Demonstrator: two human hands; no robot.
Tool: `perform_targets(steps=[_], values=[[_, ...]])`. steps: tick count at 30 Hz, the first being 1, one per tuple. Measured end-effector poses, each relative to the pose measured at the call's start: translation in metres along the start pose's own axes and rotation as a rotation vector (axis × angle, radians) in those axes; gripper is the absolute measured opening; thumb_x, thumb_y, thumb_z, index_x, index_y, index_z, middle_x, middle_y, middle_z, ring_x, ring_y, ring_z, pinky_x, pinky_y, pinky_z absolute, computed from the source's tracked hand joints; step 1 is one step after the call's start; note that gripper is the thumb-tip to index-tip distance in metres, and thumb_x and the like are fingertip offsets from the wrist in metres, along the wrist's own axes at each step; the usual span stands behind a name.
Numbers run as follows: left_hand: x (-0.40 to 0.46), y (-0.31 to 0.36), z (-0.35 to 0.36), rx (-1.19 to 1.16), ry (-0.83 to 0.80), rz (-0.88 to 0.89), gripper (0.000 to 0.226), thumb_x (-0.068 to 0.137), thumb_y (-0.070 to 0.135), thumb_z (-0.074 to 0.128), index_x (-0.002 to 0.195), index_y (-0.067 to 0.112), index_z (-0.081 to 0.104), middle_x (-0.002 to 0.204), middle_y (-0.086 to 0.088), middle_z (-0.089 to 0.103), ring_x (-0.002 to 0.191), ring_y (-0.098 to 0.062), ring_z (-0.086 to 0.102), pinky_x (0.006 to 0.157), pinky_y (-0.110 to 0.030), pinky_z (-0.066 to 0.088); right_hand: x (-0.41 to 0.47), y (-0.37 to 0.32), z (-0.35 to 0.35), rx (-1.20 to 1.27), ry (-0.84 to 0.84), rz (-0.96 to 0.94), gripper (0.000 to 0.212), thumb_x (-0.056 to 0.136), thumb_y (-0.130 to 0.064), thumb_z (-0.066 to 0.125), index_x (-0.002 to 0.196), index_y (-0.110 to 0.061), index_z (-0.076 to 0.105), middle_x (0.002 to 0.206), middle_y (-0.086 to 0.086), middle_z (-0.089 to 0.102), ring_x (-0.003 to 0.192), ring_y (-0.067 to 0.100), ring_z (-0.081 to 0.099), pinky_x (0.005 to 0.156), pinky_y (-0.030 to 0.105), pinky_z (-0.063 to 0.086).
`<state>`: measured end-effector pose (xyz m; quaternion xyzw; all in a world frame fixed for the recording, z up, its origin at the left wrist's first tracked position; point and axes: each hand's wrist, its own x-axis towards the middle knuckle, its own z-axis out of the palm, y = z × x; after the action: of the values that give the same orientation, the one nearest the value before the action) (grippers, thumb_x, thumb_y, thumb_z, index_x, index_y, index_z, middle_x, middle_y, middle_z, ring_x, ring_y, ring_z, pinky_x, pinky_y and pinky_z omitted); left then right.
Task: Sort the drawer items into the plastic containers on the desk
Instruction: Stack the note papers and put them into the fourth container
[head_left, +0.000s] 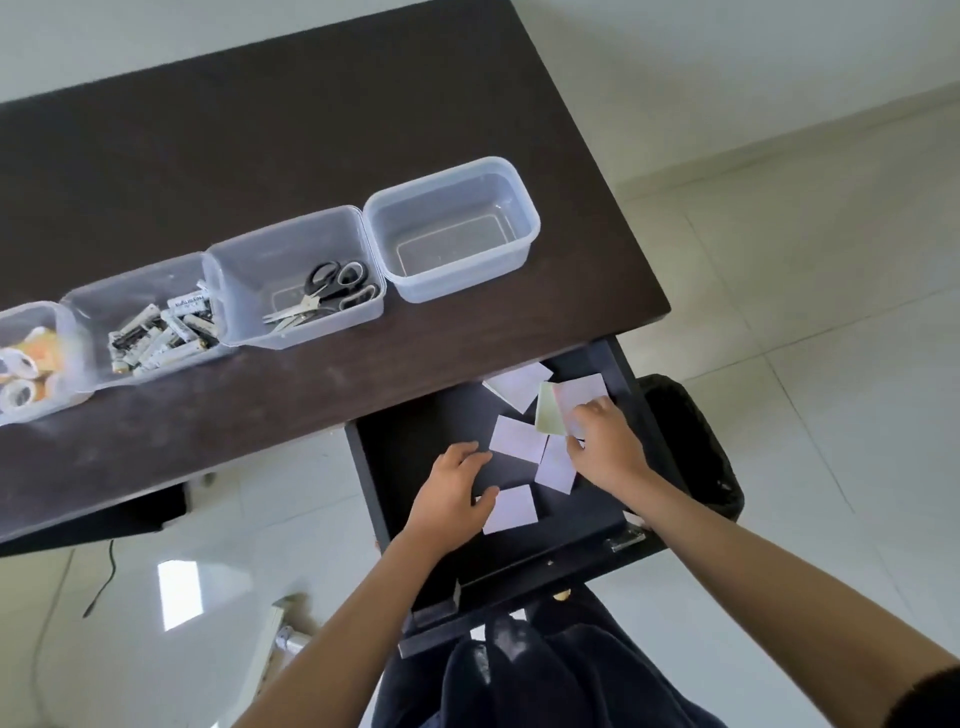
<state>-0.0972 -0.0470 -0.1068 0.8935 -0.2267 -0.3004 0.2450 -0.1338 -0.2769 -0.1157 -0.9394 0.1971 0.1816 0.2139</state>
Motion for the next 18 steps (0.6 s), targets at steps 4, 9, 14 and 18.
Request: perform_targets(steps=[4, 9, 14, 18], values=[[0.023, 0.009, 0.02, 0.014, -0.022, -0.064, 0.054, 0.091, 0.034, 0.056, 0.14, 0.017, 0.041, 0.15, -0.001, 0.03, 0.138, -0.021, 0.03, 0.104, -0.029, 0.038, 0.021, 0.007, 0.004, -0.057, -0.017, -0.061, 0.052, 0.088, -0.02, 0.059, 0.135, -0.015, 0.038, 0.146, 0.009, 0.031, 0.134, 0.031, 0.028, 0.095, 0.04, 0.044], [0.073, 0.025, 0.025, 0.119, 0.009, -0.132, 0.074, 0.089, 0.035, 0.058, 0.15, 0.024, 0.017, 0.159, -0.004, 0.004, 0.139, -0.03, 0.021, 0.105, -0.04, 0.039, 0.048, 0.017, 0.012, -0.133, -0.137, -0.14, 0.079, 0.083, -0.03, 0.062, 0.148, -0.018, 0.019, 0.155, 0.01, 0.018, 0.142, 0.037, 0.013, 0.115, 0.045, 0.018], [0.111, 0.027, 0.03, 0.363, -0.057, -0.152, 0.076, 0.092, 0.047, 0.049, 0.151, 0.032, 0.004, 0.159, -0.01, 0.002, 0.144, -0.035, 0.009, 0.117, -0.049, 0.019, 0.043, 0.023, 0.022, -0.176, -0.058, -0.203, 0.072, 0.08, -0.037, 0.062, 0.142, -0.017, 0.031, 0.136, 0.006, 0.039, 0.131, 0.033, 0.031, 0.111, 0.043, 0.028], [0.102, 0.023, 0.038, 0.415, -0.048, -0.165, 0.07, 0.093, 0.051, 0.042, 0.151, 0.034, 0.006, 0.16, -0.003, -0.007, 0.145, -0.032, 0.008, 0.118, -0.05, 0.016, 0.028, 0.024, 0.031, -0.179, -0.09, -0.167, 0.071, 0.081, -0.042, 0.06, 0.142, -0.018, 0.031, 0.136, 0.005, 0.037, 0.129, 0.03, 0.031, 0.109, 0.048, 0.029]])
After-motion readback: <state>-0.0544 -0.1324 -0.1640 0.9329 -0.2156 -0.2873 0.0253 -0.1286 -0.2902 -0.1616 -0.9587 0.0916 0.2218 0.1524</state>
